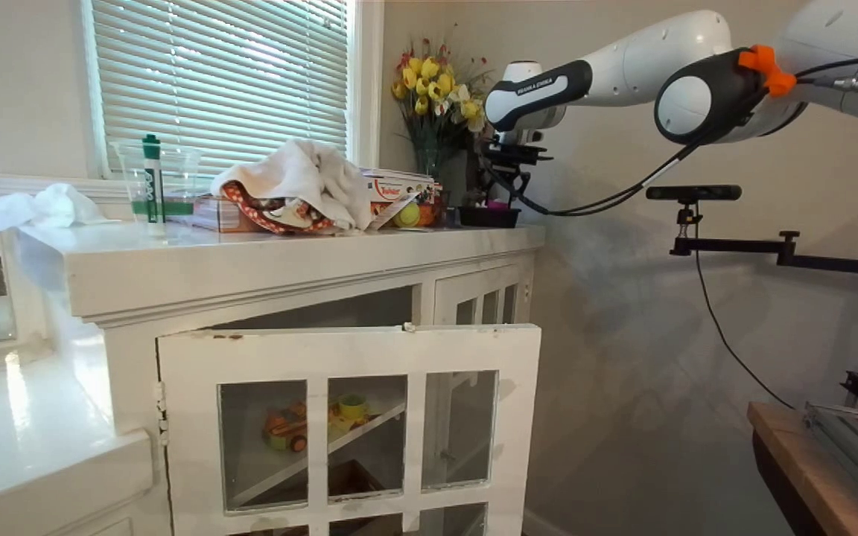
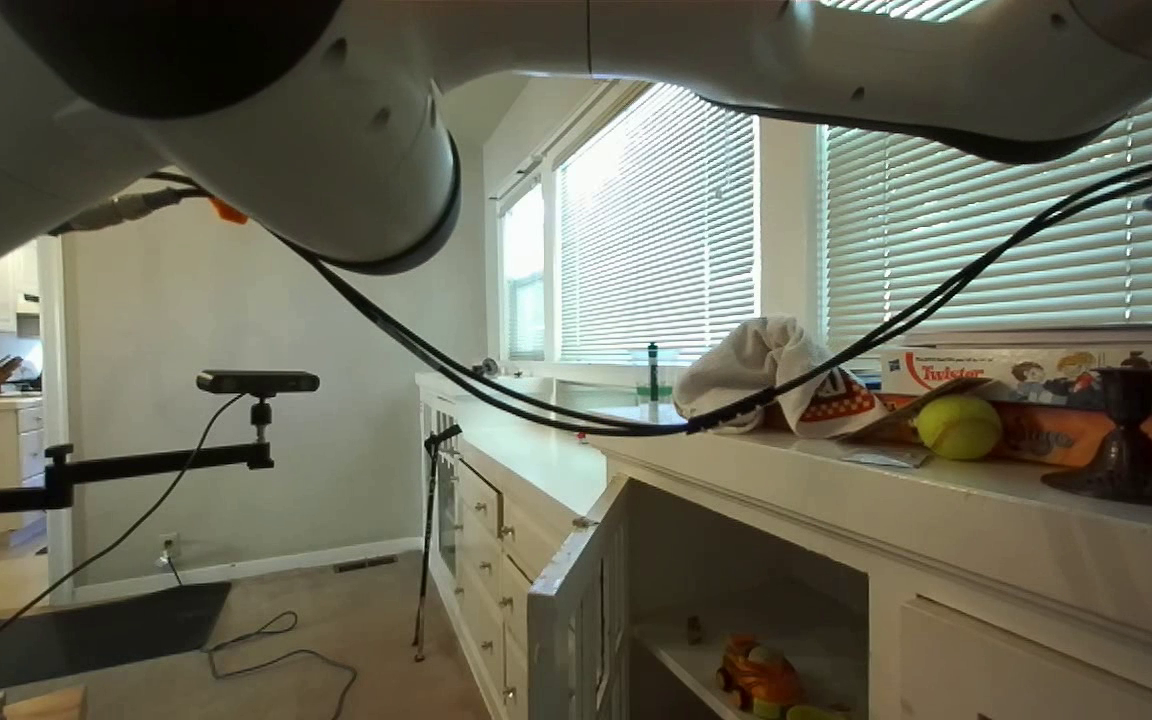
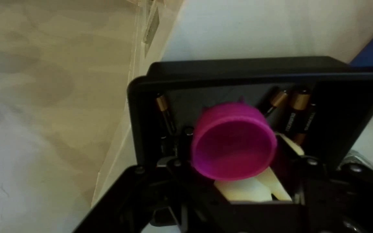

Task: Put the pink bowl in the black box on the right.

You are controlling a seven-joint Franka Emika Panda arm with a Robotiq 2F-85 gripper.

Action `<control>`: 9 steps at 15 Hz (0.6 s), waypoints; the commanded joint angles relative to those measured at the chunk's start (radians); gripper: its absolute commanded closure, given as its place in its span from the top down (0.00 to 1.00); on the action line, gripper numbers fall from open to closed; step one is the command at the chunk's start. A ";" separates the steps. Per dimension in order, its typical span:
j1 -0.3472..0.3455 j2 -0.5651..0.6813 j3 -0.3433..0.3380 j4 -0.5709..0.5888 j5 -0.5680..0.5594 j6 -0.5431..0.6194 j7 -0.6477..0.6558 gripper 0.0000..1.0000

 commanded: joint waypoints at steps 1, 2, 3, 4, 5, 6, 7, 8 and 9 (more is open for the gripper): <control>-0.024 0.065 0.013 0.112 0.010 -0.053 -0.001 0.36; -0.026 0.073 0.015 0.123 0.011 -0.060 -0.001 0.36; -0.028 0.080 0.017 0.133 0.010 -0.067 -0.001 0.36; -0.029 0.085 0.019 0.141 0.009 -0.075 0.000 0.36; -0.029 0.089 0.019 0.147 0.007 -0.087 0.005 0.36; -0.030 0.093 0.020 0.155 0.006 -0.092 0.006 0.86; -0.031 0.097 0.021 0.164 0.005 -0.098 0.007 0.88; -0.032 0.099 0.021 0.172 0.004 -0.101 0.007 0.93; -0.033 0.098 0.020 0.179 0.002 -0.107 0.009 1.00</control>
